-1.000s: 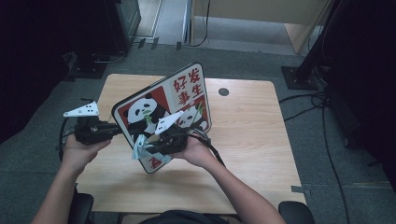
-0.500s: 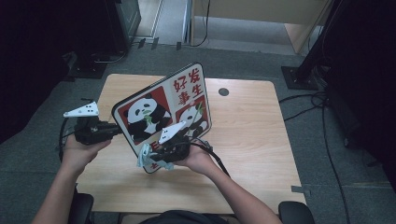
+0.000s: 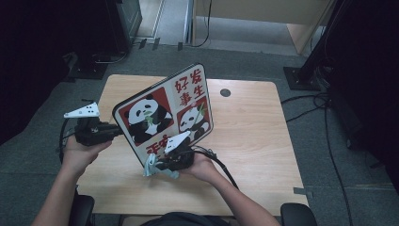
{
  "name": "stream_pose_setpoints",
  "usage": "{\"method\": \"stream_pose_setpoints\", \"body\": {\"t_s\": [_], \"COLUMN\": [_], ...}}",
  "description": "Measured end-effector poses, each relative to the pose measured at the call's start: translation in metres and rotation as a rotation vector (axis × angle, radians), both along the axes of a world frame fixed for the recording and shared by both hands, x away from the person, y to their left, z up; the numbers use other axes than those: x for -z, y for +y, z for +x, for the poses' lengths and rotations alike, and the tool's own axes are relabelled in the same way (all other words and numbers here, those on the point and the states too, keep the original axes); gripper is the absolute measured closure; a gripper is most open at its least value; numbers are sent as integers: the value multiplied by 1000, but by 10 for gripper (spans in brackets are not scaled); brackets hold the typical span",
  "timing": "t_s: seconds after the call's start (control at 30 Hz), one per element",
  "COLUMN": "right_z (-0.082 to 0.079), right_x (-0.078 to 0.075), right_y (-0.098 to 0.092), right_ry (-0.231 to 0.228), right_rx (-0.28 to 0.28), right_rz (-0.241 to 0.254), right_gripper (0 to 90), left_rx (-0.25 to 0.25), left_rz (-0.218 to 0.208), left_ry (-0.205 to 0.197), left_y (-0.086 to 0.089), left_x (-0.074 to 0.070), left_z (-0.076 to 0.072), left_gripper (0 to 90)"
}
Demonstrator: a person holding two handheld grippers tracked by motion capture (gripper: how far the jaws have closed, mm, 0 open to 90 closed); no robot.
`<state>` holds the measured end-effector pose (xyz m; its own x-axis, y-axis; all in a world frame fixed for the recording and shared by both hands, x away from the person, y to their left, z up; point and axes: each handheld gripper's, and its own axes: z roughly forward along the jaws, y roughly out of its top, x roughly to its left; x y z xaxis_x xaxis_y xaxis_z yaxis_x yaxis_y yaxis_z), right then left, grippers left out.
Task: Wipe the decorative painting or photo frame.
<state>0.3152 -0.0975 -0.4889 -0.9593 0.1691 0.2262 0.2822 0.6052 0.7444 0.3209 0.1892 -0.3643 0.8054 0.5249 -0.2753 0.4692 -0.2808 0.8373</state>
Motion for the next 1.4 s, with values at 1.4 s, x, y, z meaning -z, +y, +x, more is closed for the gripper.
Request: {"method": "stream_pose_setpoints", "body": {"t_s": [1.4], "right_z": [25], "right_x": [-86], "right_y": [-40], "right_ry": [-10], "right_rx": [108], "right_rz": [3], "right_gripper": [808], "left_rx": [-33], "left_rz": [-28], "left_ry": [-18], "left_y": [23], "left_x": [-6], "left_z": [-35], "left_gripper": [594]}}
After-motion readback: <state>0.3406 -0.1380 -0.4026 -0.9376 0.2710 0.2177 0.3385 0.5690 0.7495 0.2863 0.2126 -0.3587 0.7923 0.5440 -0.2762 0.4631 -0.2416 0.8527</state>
